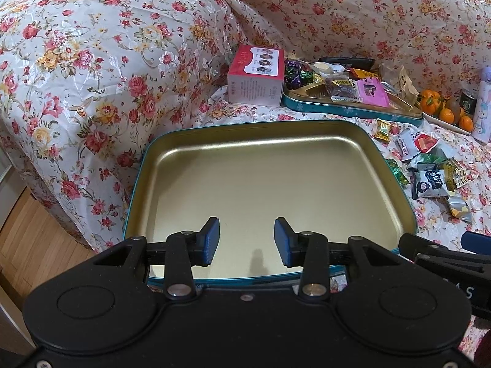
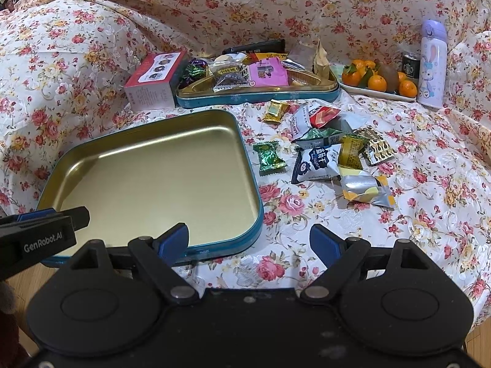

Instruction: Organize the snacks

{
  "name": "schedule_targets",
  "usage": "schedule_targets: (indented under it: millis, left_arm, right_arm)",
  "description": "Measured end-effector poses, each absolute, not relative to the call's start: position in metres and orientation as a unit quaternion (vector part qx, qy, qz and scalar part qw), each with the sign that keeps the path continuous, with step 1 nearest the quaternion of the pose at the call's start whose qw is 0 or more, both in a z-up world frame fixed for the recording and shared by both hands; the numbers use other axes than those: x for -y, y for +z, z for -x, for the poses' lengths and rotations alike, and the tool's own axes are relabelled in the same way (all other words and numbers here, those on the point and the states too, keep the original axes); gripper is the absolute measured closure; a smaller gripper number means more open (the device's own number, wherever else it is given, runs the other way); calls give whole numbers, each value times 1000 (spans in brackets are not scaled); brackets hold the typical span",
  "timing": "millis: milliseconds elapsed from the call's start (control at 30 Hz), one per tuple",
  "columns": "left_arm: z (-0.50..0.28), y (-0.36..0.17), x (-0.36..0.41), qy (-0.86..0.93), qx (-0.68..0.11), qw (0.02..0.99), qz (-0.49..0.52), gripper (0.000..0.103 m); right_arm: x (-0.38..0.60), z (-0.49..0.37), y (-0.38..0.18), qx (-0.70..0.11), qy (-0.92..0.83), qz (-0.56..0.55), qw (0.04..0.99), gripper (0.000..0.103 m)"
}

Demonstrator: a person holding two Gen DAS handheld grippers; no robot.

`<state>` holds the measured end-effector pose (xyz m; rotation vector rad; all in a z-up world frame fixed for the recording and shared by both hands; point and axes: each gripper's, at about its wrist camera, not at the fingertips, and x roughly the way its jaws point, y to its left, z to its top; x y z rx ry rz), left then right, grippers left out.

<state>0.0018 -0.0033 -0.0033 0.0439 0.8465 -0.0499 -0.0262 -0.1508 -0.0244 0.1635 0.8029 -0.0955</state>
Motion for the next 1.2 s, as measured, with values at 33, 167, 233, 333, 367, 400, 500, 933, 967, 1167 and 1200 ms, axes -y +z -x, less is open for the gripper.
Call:
schedule_targets:
  millis: [33, 167, 233, 333, 367, 400, 500, 933, 967, 1167, 1200]
  left_arm:
    - [-2, -3, 3, -24, -410, 911, -22, 54]
    - [-2, -3, 4, -24, -411, 911, -21, 54]
    - [-1, -3, 4, -24, -411, 911, -22, 54]
    - [-1, -3, 5, -24, -411, 911, -23, 54]
    - [-1, -3, 6, -23, -410, 911, -23, 54]
    - [-1, -3, 5, -24, -410, 911, -23, 54]
    - [-1, -3, 6, -23, -411, 911, -22, 54]
    - [0, -4, 6, -23, -411, 911, -23, 54]
    - [0, -4, 6, -23, -411, 911, -23, 54]
    - [1, -6, 7, -24, -412, 911, -26, 54]
    - [1, -6, 7, -24, -411, 911, -27, 54]
  right_arm:
    - [151, 26, -24, -390, -46, -80, 916, 13]
    - [150, 26, -23, -391, -45, -79, 916, 13]
    - [150, 26, -23, -391, -45, -79, 916, 13]
    - [150, 26, -23, -391, -45, -79, 916, 13]
    - [150, 26, -23, -391, -45, -79, 916, 13]
    - [150, 26, -23, -391, -44, -79, 916, 13]
    - [150, 26, -23, -391, -44, -80, 916, 13]
    - [150, 27, -24, -392, -44, -80, 916, 13]
    - [150, 27, -23, -392, -44, -80, 916, 13]
    - [150, 26, -24, -392, -44, -82, 915, 13]
    - [150, 26, -23, -392, -43, -83, 915, 13]
